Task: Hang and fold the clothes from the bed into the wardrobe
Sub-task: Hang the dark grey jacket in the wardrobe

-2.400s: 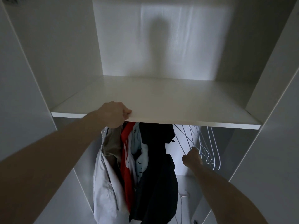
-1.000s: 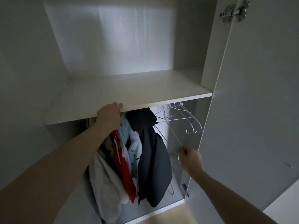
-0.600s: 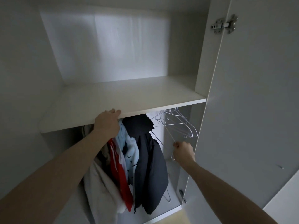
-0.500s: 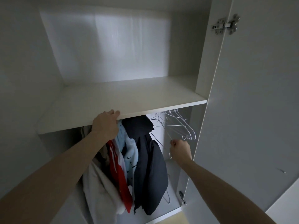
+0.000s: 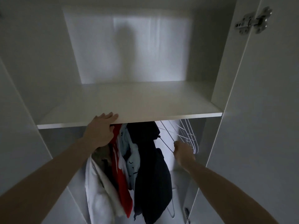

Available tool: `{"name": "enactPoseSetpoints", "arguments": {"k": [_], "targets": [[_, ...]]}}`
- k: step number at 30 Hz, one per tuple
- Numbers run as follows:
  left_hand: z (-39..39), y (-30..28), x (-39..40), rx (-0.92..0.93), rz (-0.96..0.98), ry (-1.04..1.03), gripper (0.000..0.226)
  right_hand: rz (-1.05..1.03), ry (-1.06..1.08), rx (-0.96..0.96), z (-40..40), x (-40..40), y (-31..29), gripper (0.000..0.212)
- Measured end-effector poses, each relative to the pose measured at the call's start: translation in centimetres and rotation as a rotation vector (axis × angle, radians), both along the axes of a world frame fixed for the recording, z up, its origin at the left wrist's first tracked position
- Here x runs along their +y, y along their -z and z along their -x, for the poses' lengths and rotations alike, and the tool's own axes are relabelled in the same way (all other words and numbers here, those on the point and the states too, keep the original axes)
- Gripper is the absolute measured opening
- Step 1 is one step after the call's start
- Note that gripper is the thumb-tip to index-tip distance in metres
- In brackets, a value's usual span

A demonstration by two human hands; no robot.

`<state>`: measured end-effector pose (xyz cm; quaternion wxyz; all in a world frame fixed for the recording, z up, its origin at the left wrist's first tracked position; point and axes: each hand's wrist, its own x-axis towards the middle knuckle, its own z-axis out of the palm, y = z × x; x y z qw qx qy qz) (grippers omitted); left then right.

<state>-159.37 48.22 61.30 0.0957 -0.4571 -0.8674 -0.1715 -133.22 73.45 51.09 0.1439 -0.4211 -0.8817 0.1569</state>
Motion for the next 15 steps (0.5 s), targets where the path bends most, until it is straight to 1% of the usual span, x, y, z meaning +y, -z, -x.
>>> {"name": "enactPoseSetpoints", "arguments": {"k": [4,5,6,8,9,10,12,13,15], "targets": [[-0.3,0.2,0.3,0.008,-0.027,-0.043,0.06,0.044,-0.056,0.039,-3.1,1.9,3.3,0.01],[-1.0,0.2,0.3,0.044,-0.053,-0.055,0.06,0.067,-0.047,0.051,-3.9,2.0,4.2,0.01],[-2.2,0.2,0.4,0.128,-0.087,-0.046,0.059,0.09,-0.037,0.061,-4.5,2.1,5.1,0.011],[-5.9,0.6,1.1,0.312,-0.192,0.081,0.058,0.14,-0.017,0.079,-5.5,2.2,6.7,0.012],[-8.2,1.4,1.8,0.333,-0.26,0.177,0.056,0.16,-0.017,0.077,-6.0,2.3,7.4,0.012],[-10.6,2.4,2.8,0.295,-0.308,0.263,0.05,0.174,-0.021,0.075,-6.4,2.4,8.0,0.012],[-14.4,4.7,4.7,0.121,-0.302,0.359,0.034,0.181,-0.007,0.107,-7.1,2.3,9.2,0.012],[-15.4,6.0,5.7,0.02,-0.266,0.355,0.029,0.188,0.011,0.14,-7.6,2.0,9.7,0.015],[-15.5,8.5,7.3,-0.19,-0.205,0.289,0.026,0.205,0.038,0.198,-8.7,1.0,10.5,0.022]]}}
